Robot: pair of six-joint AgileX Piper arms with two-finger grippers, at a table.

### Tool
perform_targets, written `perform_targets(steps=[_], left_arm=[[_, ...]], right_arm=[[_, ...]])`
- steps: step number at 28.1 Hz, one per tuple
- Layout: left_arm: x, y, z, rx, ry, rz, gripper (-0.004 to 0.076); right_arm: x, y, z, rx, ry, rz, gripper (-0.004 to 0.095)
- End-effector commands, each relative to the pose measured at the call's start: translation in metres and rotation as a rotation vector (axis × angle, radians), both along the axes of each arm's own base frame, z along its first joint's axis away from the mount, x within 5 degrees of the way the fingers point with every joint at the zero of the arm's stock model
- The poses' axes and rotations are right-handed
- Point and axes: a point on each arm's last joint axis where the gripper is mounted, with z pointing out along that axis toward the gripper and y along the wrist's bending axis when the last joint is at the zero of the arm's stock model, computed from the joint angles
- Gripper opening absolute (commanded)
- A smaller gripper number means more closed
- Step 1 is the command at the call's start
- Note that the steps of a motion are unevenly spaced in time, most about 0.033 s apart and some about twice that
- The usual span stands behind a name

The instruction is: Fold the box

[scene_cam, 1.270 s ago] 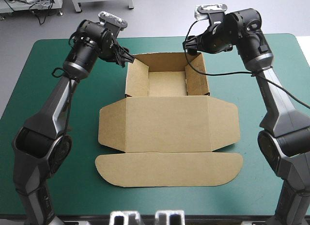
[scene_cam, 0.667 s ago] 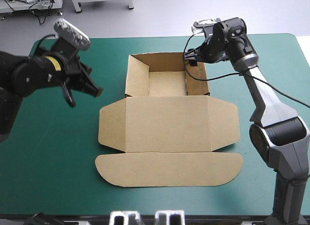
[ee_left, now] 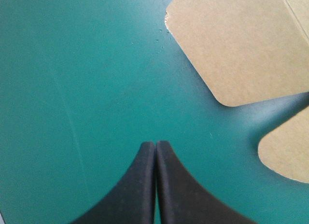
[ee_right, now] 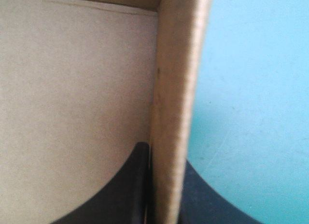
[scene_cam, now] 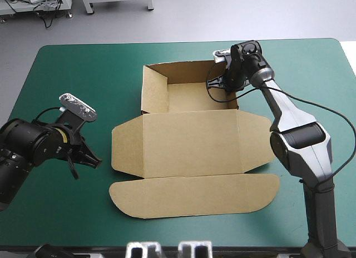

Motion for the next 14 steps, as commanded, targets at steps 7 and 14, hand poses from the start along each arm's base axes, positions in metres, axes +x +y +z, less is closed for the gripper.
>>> perform_targets(steps=[7,14], left_arm=[[-0.003,0.007,0.011,0.025,-0.061,0.037,-0.0009],[-0.002,0.009,0.012,0.051,-0.073,0.043,-0.0009]], right_arm=[[-0.001,-0.099,0.070,0.013,-0.145,-0.171,-0.0015],[-0.013,-0.221,0.092,0.008,-0.192,-0.438,-0.0015]])
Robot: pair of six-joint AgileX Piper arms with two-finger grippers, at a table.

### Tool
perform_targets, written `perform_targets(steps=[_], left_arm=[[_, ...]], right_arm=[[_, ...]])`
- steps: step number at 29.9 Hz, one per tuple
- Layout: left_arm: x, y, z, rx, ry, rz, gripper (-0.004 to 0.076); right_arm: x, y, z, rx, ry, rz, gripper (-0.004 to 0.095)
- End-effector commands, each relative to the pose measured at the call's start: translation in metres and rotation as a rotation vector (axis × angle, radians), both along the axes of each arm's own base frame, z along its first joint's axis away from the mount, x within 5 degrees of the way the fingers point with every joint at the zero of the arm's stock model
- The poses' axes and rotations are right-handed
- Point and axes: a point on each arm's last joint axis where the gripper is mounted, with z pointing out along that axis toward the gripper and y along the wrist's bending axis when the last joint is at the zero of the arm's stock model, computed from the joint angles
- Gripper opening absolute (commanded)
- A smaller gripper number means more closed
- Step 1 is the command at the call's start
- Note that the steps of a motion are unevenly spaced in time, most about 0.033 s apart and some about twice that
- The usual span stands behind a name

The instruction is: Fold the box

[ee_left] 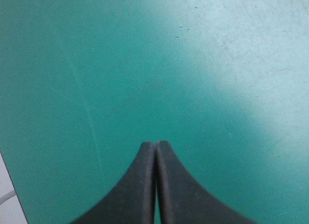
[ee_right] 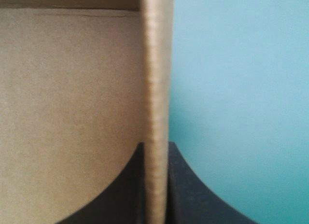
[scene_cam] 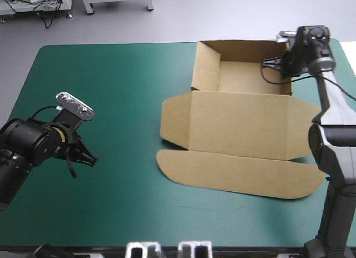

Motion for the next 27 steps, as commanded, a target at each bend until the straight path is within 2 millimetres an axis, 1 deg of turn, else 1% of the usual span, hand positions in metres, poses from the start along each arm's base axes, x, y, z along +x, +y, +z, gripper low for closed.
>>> perform_targets(steps=[1,5,7,8,9,13,15,16,18,20,22,23,24,25,27], left_arm=[[-0.004,0.004,0.010,0.004,-0.048,0.017,-0.0009],[-0.004,0.004,0.010,0.004,-0.048,0.017,-0.0009],[-0.003,0.004,0.011,0.001,-0.055,0.015,-0.0010],[-0.003,0.004,0.011,-0.001,-0.060,0.013,-0.0009],[-0.003,0.004,0.011,-0.001,-0.061,0.012,-0.0009],[-0.002,0.004,0.011,-0.003,-0.065,0.011,-0.0010],[-0.002,0.004,0.011,-0.003,-0.067,0.011,-0.0009],[-0.002,0.004,0.011,-0.004,-0.068,0.010,-0.0009],[-0.002,0.004,0.011,-0.004,-0.068,0.010,-0.0009],[-0.002,0.004,0.011,-0.004,-0.068,0.010,-0.0009],[-0.002,0.004,0.011,-0.004,-0.068,0.010,-0.0009],[-0.002,0.004,0.011,-0.004,-0.068,0.010,-0.0009],[-0.002,0.004,0.011,-0.004,-0.068,0.010,-0.0009],[-0.002,0.004,0.011,-0.004,-0.068,0.010,-0.0009],[-0.002,0.004,0.011,-0.004,-0.068,0.010,-0.0009]], right_arm=[[-0.026,-0.063,0.048,-0.012,-0.104,-0.137,-0.0015],[-0.041,-0.120,0.048,-0.018,-0.103,-0.267,-0.0015],[-0.048,-0.147,0.043,-0.019,-0.091,-0.328,-0.0015],[-0.051,-0.156,0.041,-0.016,-0.087,-0.348,-0.0015],[-0.055,-0.169,0.039,-0.012,-0.083,-0.379,-0.0015],[-0.066,-0.197,0.034,0.039,-0.086,-0.442,-0.0014],[-0.071,-0.206,0.034,0.026,-0.083,-0.436,0.0002],[-0.072,-0.209,0.034,0.014,-0.080,-0.413,0.0041],[-0.073,-0.211,0.034,0.036,-0.089,-0.384,0.0190],[-0.074,-0.211,0.034,0.065,-0.100,-0.382,0.0407],[-0.074,-0.212,0.034,0.056,-0.097,-0.383,0.0608],[-0.075,-0.212,0.035,0.052,-0.097,-0.388,0.0702],[-0.075,-0.213,0.035,0.049,-0.095,-0.403,0.0774],[-0.076,-0.213,0.036,0.050,-0.097,-0.418,0.0820],[-0.078,-0.212,0.042,0.048,-0.110,-0.425,0.0841]])
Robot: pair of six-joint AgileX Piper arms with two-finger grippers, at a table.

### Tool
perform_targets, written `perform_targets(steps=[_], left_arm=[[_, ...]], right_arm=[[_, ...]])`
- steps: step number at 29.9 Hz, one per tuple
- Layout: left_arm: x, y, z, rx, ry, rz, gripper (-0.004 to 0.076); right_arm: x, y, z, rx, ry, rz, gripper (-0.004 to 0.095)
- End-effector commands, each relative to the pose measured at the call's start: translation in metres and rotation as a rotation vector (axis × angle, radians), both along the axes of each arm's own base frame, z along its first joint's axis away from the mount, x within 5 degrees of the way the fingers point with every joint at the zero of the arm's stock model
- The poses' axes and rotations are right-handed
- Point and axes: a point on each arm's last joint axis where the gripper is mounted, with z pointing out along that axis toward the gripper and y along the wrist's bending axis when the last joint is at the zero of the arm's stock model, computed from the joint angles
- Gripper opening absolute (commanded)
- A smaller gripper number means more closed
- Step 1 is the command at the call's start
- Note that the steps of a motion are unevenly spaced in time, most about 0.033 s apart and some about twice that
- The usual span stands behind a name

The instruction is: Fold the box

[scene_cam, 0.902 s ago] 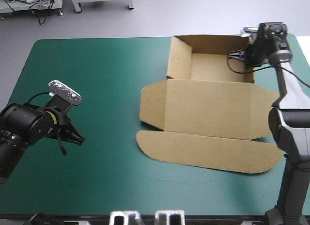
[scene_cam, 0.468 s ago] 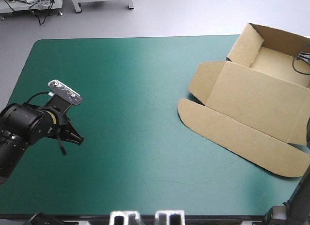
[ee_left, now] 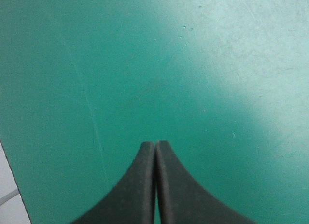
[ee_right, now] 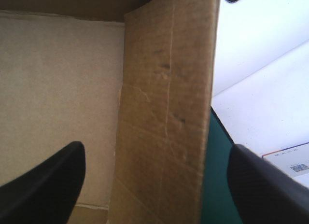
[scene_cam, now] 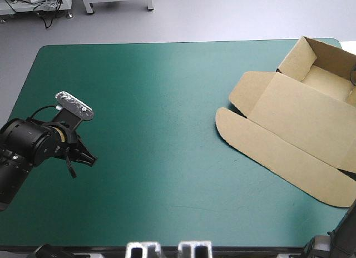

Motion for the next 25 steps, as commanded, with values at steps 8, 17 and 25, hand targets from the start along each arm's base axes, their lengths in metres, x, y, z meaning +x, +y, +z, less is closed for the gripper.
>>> perform_targets(steps=[8,17,25], left_arm=[[-0.002,0.003,0.011,-0.027,-0.068,0.025,-0.0009],[-0.003,0.003,0.011,-0.027,-0.064,0.028,-0.0010],[-0.004,0.003,0.010,-0.022,-0.041,0.034,-0.0009]], right_arm=[[-0.030,0.026,0.090,-0.008,-0.229,0.016,0.0736],[-0.059,0.066,0.154,0.113,-0.466,0.103,0.0256],[-0.073,0.130,0.203,0.245,-0.708,0.435,-0.0020]])
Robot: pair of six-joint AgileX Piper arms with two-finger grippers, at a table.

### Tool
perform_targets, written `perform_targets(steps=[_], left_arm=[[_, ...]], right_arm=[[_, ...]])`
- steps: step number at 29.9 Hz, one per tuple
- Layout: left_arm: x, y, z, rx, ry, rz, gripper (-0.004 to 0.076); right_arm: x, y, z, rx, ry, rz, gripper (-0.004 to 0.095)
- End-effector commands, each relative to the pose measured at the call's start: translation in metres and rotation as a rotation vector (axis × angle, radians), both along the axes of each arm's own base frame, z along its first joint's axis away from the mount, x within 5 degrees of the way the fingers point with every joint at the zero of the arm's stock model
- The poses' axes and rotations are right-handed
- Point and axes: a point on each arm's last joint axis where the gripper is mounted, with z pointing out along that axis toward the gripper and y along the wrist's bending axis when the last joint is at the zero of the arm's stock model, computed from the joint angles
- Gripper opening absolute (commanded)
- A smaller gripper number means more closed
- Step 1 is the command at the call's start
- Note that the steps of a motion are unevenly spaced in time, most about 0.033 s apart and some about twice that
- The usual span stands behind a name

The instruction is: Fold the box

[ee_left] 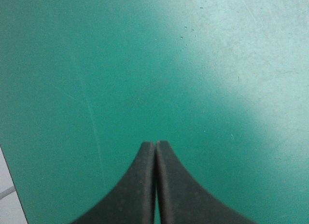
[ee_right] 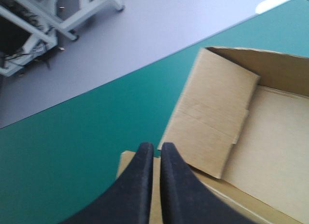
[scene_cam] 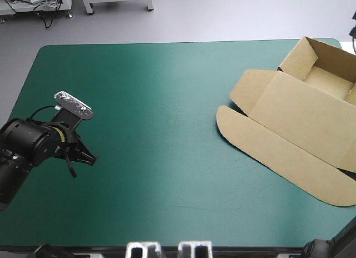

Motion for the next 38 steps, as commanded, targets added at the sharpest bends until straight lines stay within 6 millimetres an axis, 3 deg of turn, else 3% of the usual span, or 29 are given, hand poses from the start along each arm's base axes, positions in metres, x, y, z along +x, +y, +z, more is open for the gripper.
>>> perform_targets(steps=[1,10,12,17,25,30,38], left_arm=[[-0.005,0.004,0.009,-0.006,-0.033,0.017,-0.0009],[-0.001,0.001,0.012,-0.061,-0.082,0.045,-0.0009],[-0.001,0.000,0.012,-0.076,-0.080,0.041,-0.0009],[-0.003,-0.001,0.012,-0.091,-0.080,0.038,-0.0009],[-0.013,0.002,0.004,-0.132,-0.124,0.034,-0.0009],[-0.017,0.002,-0.012,-0.145,-0.090,0.037,-0.0010],[-0.019,-0.004,-0.018,-0.214,-0.055,0.030,-0.0010]], right_arm=[[-0.029,0.046,0.051,-0.047,-0.176,0.142,-0.0020],[-0.066,0.119,0.068,-0.309,-0.156,0.255,-0.0020],[-0.075,0.132,0.064,-0.367,-0.136,0.290,-0.0020],[-0.098,0.156,0.032,-0.491,-0.010,0.367,-0.0020],[-0.151,0.166,-0.036,-0.519,0.164,0.509,-0.0020],[-0.187,0.166,-0.067,-0.529,0.173,0.517,-0.0020],[-0.238,0.162,-0.105,-0.573,0.141,0.481,-0.0019]])
